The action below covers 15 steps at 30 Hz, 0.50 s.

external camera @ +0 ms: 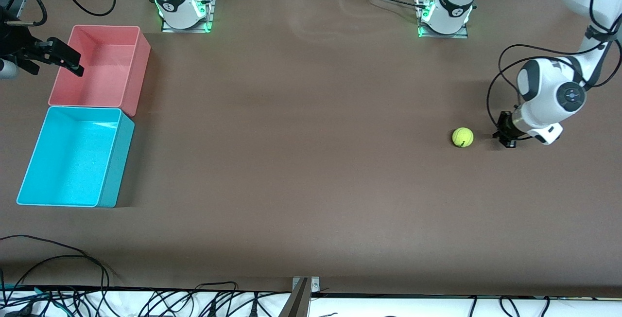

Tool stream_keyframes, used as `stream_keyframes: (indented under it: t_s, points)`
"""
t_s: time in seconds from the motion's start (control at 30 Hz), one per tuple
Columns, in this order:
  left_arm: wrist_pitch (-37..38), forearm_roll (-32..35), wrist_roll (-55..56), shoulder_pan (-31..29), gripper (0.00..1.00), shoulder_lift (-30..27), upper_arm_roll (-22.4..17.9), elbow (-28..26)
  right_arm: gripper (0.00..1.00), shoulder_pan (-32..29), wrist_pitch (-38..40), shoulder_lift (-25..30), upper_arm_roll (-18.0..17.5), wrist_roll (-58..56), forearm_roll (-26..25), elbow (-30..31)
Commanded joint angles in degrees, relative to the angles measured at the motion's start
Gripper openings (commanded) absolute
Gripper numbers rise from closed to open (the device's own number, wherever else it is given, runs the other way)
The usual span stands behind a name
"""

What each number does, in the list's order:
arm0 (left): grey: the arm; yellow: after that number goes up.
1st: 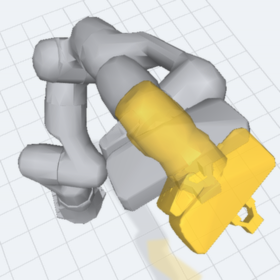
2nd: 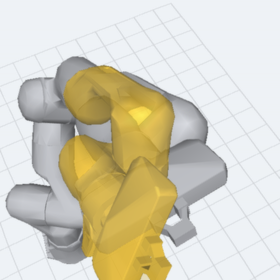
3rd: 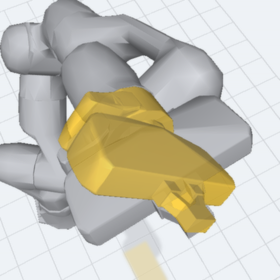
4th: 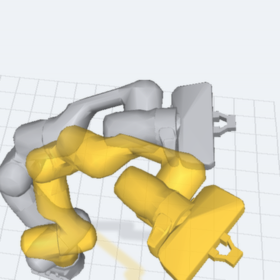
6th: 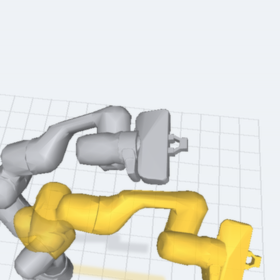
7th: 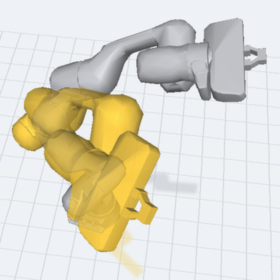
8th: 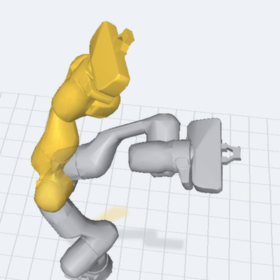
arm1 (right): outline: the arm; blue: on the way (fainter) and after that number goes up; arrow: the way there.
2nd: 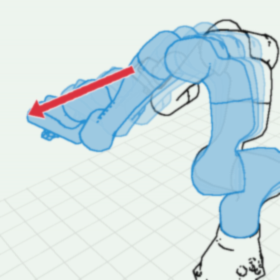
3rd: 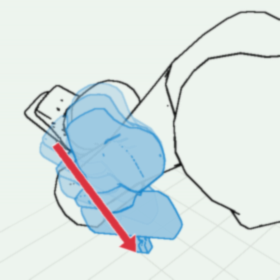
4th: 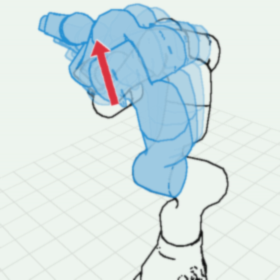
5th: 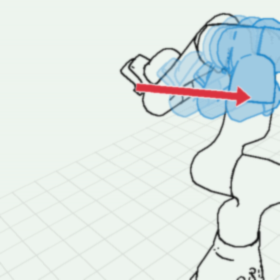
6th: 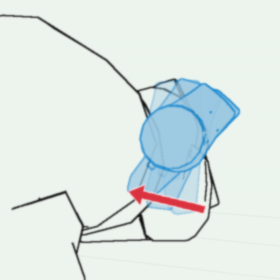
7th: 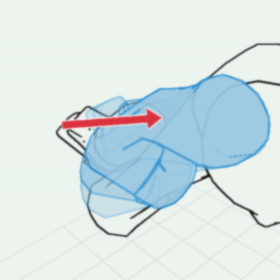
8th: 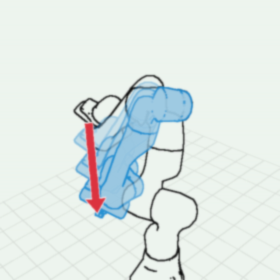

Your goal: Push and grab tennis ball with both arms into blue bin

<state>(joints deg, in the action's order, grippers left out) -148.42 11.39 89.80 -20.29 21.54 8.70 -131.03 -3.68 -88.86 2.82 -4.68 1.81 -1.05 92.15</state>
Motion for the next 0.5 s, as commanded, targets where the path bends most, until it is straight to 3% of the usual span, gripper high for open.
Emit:
stream_keyframes:
  t_s: [0.0, 0.23, 0.47]
  points:
    - [-0.1, 2.3, 11.3, 6.7, 0.0, 0.0, 0.3, -1.2, 1.0, -0.5, 0.3, 0.7, -0.2, -0.1, 0.2, 0.6]
    - [3.1, 2.3, 21.0, 13.7, 0.0, -0.4, 0.5, -1.3, 1.0, -0.5, 0.3, 0.7, -0.2, -0.1, 0.2, 0.6]
    - [3.8, 2.3, 19.1, 13.0, 0.0, -0.9, 0.4, -0.9, 1.0, -0.5, 0.3, 0.7, -0.2, -0.1, 0.2, 0.6]
